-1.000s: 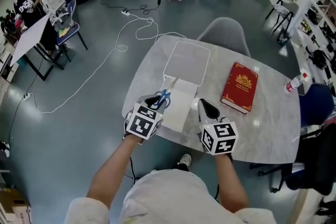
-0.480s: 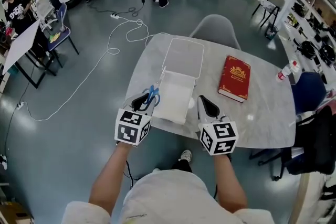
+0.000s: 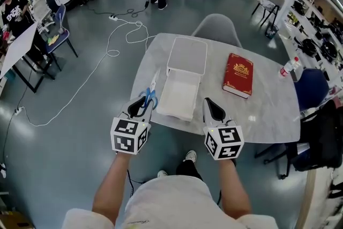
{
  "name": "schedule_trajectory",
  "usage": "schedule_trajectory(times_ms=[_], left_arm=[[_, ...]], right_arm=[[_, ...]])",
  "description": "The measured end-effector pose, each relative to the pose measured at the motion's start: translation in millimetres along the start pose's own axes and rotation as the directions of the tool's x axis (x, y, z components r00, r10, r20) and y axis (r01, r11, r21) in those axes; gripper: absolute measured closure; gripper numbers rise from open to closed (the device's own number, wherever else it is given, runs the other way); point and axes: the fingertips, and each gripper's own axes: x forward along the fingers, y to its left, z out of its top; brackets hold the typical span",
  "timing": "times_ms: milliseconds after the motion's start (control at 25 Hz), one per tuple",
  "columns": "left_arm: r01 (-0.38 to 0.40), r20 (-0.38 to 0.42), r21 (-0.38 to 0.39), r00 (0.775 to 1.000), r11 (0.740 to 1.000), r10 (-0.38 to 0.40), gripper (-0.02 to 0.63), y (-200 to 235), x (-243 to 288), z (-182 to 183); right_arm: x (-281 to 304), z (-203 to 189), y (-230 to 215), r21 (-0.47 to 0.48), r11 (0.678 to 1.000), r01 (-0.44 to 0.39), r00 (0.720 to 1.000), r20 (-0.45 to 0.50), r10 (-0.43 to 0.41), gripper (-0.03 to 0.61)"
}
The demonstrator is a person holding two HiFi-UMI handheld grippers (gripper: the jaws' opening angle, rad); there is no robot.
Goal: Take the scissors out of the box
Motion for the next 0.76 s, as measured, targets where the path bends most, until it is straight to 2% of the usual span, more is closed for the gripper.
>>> schedule_trajectory(times_ms=[760], left_arm=[[0.030, 0.002, -0.011, 1.000, 1.000, -0.029, 0.534, -1.1, -17.9, -2.3]], right_arm=[[-17.2, -3.4, 25.9, -0.011, 1.000, 0.011, 1.000, -0.016, -0.011, 0.574]])
